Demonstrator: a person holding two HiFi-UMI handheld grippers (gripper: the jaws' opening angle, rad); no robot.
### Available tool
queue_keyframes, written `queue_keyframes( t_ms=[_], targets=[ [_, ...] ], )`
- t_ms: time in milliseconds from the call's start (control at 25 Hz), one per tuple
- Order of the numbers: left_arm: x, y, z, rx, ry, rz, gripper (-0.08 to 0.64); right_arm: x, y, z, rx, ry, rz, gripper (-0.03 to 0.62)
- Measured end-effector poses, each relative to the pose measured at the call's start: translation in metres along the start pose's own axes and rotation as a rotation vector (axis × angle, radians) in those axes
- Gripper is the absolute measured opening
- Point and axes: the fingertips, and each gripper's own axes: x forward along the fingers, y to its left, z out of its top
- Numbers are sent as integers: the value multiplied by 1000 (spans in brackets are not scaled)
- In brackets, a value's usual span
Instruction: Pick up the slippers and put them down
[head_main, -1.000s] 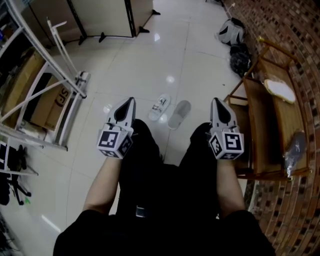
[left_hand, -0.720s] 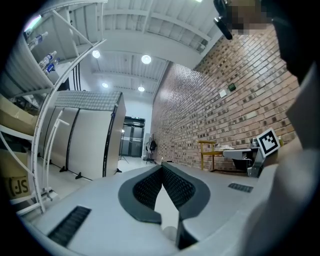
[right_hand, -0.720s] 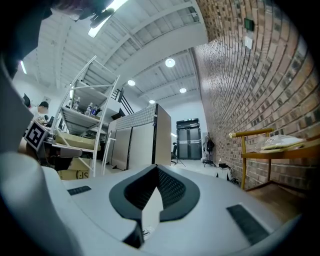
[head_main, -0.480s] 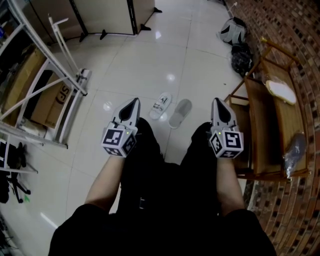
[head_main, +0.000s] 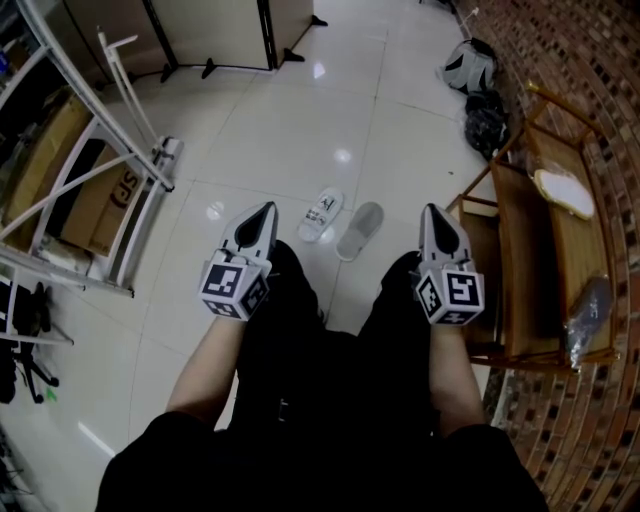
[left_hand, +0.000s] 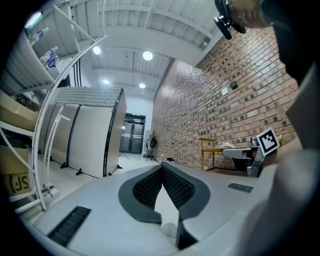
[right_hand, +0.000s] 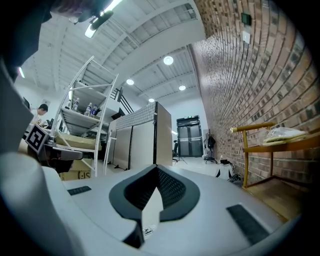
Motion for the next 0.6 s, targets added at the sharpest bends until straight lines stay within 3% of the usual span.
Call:
queue_keyframes(
  t_ms=[600],
  targets=[
    [0,-3,3,38,-16,-16,3,-2,2,4,12,-34,3,8]
  ],
)
